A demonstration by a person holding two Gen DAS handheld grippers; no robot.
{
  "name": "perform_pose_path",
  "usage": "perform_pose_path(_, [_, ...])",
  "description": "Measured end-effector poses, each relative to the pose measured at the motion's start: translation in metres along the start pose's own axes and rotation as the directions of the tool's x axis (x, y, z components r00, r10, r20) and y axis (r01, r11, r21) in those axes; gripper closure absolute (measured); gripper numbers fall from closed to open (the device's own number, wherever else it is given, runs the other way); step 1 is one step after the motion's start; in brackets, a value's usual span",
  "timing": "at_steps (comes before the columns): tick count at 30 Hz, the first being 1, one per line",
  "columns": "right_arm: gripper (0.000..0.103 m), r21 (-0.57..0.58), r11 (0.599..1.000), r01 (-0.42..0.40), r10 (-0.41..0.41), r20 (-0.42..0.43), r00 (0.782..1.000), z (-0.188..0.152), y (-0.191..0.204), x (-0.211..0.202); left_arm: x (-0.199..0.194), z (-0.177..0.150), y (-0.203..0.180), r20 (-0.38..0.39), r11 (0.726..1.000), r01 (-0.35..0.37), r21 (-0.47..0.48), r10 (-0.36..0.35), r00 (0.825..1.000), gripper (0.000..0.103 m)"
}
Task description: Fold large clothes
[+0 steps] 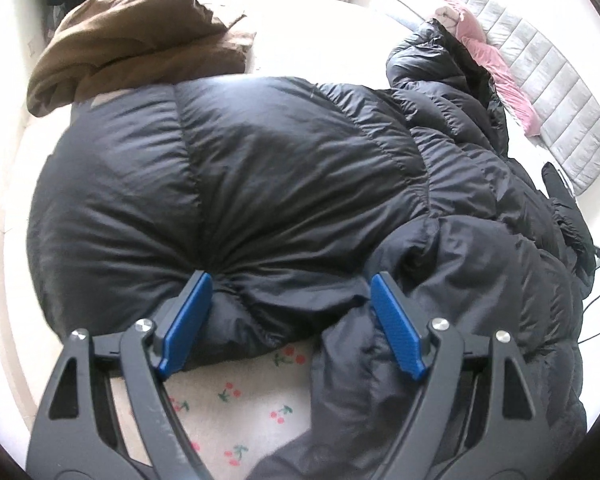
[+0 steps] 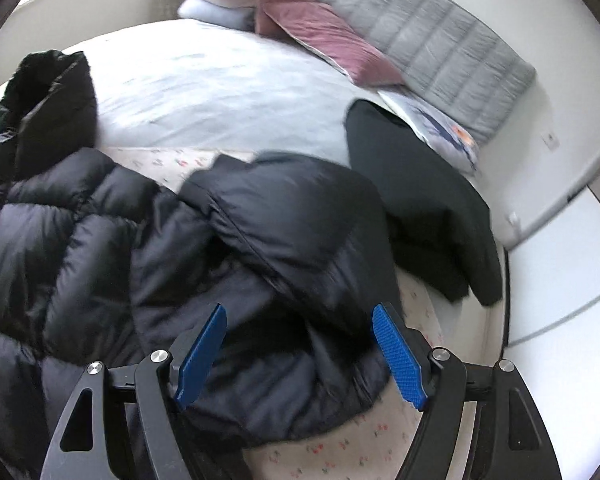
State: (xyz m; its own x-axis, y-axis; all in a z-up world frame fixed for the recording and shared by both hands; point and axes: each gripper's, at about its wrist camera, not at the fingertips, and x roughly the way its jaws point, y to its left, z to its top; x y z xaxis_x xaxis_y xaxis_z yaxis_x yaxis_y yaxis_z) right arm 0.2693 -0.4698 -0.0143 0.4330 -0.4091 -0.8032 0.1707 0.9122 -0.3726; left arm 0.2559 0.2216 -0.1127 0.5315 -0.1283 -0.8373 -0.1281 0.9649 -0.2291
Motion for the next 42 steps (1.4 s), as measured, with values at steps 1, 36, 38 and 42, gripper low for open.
perform_pose_path(1, [0.026, -0.022, 1.000, -0.018, 0.018, 0.004, 1.000, 0.008, 0.007, 0.004, -0.005, 0.002, -0.003, 0.004, 1.000, -0.007, 0.005, 0.007, 1.000, 0.021])
perform_pose_path(36, [0.095, 0.409, 0.911, 0.060, -0.058, -0.016, 0.998, -0.012, -0.198, 0.006, -0.055, -0.009, -0.161, -0.043, 0.972, 0.007, 0.233, 0.003, 0.999, 0.021])
perform_pose_path(38, [0.095, 0.528, 0.849, 0.029, -0.009, -0.040, 0.999, -0.047, -0.233, 0.016, -0.055, -0.014, -0.171, -0.047, 0.970, 0.016, 0.242, -0.005, 0.999, 0.021])
perform_pose_path(42, [0.095, 0.684, 0.729, 0.026, 0.061, -0.103, 0.993, -0.109, -0.285, 0.044, -0.049, -0.024, -0.184, -0.075, 0.966, 0.031, 0.258, -0.012, 0.997, 0.021])
